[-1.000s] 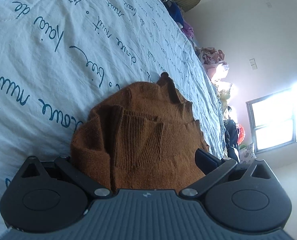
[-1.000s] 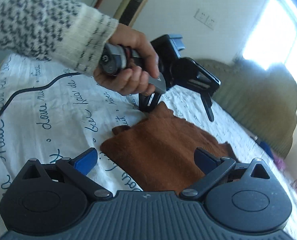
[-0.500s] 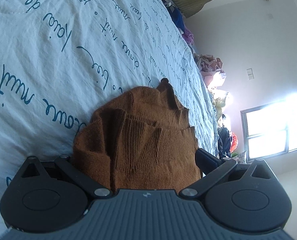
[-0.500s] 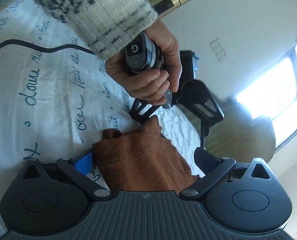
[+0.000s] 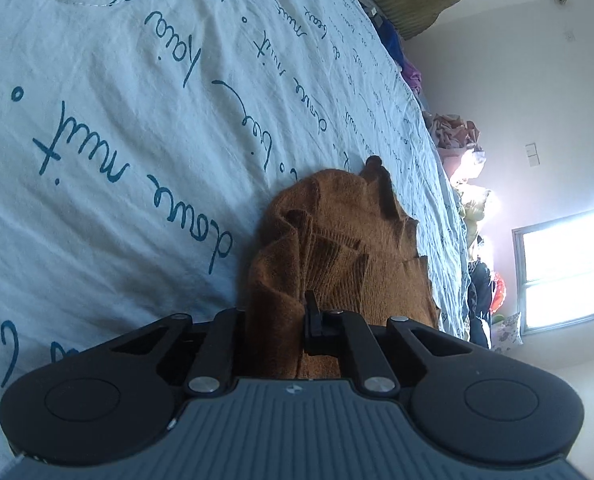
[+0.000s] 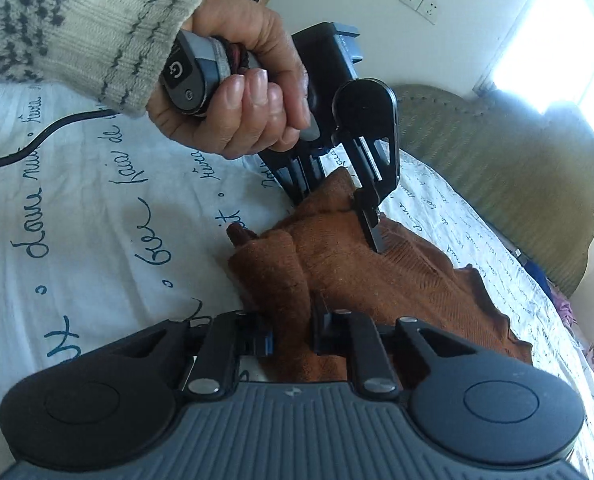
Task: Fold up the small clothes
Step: 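Grasp the sweater edge with the left tool while the right tool grasps beside it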
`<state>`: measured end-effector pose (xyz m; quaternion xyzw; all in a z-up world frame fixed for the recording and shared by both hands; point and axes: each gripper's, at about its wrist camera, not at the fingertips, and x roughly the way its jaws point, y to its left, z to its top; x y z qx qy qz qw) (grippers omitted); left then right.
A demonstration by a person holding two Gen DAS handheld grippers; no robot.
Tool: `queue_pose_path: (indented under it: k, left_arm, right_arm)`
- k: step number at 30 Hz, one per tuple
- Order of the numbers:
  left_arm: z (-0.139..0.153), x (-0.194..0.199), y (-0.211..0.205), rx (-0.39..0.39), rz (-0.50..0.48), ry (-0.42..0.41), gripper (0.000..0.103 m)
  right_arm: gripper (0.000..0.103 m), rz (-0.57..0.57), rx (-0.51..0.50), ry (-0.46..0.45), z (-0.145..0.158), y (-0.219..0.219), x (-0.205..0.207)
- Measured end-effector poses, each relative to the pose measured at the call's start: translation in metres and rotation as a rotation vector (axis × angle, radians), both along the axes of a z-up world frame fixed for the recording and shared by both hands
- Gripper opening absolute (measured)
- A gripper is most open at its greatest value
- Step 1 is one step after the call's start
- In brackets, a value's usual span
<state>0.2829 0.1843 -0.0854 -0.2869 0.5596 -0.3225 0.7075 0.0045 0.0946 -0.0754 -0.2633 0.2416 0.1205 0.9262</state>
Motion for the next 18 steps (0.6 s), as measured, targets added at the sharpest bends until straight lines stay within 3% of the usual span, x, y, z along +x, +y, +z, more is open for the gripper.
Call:
queue_pose_path:
  k: [4,7,11,18]
  left_arm:
    - [0.007,-0.006,0.005,-0.056,0.027,-0.012,0.011]
    - [0.015,-0.010,0.004,-0.123,0.043,-0.015,0.011]
    - [0.023,-0.014,-0.003,-0.254,0.069,-0.017,0.011]
    - [0.033,-0.021,-0.053,-0.381,0.077,-0.001,0.011]
  right_arm:
    - [0.011,-0.015,0.127,0.019,0.015,-0.016,0.004]
    - [0.010,-0.048,0.321,0.087,0.029,-0.043,0.014]
    - [0.009,-0.075,0.458,0.061,0.047,-0.073,0.013]
    - [0.009,-0.143,0.606,-0.002,0.069,-0.123,-0.001]
